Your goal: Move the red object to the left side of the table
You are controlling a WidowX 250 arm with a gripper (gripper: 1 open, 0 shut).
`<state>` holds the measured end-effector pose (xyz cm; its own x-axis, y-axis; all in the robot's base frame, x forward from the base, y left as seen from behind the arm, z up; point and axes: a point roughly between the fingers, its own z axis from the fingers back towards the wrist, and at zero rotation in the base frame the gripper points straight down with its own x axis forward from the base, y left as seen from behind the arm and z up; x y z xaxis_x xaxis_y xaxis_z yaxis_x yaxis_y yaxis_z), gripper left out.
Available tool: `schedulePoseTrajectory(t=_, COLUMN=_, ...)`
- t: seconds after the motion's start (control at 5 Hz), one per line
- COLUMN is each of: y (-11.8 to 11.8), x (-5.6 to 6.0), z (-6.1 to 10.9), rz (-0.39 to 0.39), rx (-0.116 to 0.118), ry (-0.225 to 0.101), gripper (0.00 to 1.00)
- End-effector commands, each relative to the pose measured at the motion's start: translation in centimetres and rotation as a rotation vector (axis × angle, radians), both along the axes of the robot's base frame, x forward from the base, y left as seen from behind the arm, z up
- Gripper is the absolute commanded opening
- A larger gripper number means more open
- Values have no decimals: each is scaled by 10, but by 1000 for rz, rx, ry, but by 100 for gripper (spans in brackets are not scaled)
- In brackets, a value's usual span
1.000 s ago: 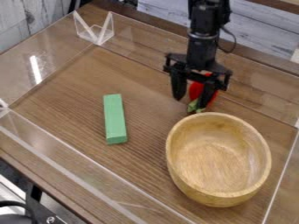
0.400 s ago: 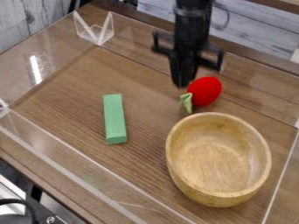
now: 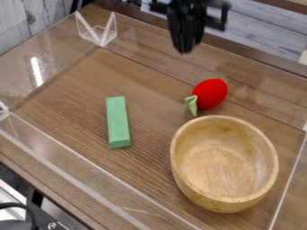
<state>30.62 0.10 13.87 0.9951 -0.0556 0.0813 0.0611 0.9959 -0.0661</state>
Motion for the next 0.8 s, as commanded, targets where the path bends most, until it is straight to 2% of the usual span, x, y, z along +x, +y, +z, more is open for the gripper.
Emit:
schedulePoseTrajectory(t=0.0, y=-1, x=11, z=-16, rz=-71, rx=7, ry=-15, gripper=100)
schedulePoseTrajectory(t=0.4, y=-23, x=28, z=-28, rz=-160, rx=-8, ry=10, gripper=100)
schedulePoseTrajectory(t=0.6, y=-37, x=31, z=-42, rz=-232, rx=-15, ry=29, gripper=100)
